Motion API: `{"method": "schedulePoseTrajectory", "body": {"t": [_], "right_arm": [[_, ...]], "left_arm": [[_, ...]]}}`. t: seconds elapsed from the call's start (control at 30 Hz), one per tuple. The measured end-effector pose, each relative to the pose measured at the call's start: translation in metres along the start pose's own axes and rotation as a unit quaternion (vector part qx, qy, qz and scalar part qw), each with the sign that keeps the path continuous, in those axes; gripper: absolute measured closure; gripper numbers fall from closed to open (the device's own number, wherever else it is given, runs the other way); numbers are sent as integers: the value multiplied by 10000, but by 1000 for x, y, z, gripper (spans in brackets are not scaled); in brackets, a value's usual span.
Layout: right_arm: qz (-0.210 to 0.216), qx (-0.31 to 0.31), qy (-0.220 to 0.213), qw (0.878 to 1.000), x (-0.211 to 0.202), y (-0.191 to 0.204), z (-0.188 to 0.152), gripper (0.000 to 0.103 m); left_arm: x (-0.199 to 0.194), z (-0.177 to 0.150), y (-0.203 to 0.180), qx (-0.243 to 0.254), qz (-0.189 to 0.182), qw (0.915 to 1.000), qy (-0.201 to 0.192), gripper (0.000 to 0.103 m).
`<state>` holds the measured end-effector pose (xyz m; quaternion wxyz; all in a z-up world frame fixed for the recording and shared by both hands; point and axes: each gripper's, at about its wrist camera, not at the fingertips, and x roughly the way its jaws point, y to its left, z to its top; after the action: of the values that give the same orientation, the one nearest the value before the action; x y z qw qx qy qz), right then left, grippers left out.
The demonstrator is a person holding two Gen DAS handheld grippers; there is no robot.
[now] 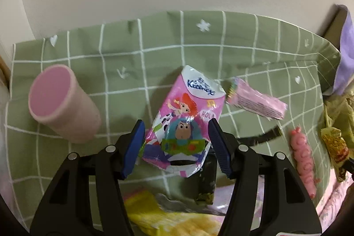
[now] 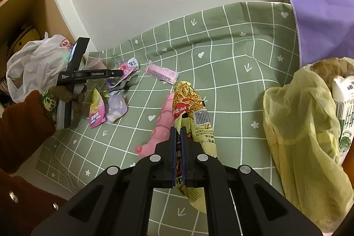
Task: Collect trash
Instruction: 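Grasp the pink Kleenex packet with the left tool while the right tool grasps a yellow snack stick, then carry both items over the trash bag and open both tools to drop them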
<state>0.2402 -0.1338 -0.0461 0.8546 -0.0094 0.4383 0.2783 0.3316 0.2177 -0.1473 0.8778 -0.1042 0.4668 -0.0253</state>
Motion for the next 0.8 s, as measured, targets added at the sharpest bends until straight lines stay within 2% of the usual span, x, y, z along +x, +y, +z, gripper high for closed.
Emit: {"method": "schedulePoseTrajectory", "body": {"t": [0.07,0.13,0.2,0.27,0.3,0.33,0.43,0.47,0.6,0.8], "right_arm": [[12,-29,-8,10000,-1,3,-1,98],[22,-80,-6,10000,-3,5,-2,98],[11,-86,-9,10000,-4,7,-4,98],[17,-60,-17,10000,-6,6,-6,98],[15,-46,-26,10000,-7,6,-7,98],[13,-36,-34,10000,-8,6,-7,98],[19,-42,-94,9999,-13,6,-8,98],[23,-62,-123,9999,-16,7,-9,98],[15,-123,-232,9997,-26,10,-9,98],[-109,-191,-612,9979,-53,8,-6,98]], "left_arm": [[0,-1,-2,5,67,10000,17,47],[5,-2,0,-78,248,9995,175,59],[7,-6,-1,-95,380,9990,214,64],[6,-9,-5,-47,486,9984,267,74],[4,-13,-5,-21,510,9983,270,84],[1,-18,-8,8,563,9981,238,89],[-11,-24,-18,33,643,9979,55,94],[-19,-27,-18,5,652,9979,-26,99],[-60,-32,-24,-77,522,9977,-419,99],[-126,-23,-65,69,122,9938,-1100,99]]}}
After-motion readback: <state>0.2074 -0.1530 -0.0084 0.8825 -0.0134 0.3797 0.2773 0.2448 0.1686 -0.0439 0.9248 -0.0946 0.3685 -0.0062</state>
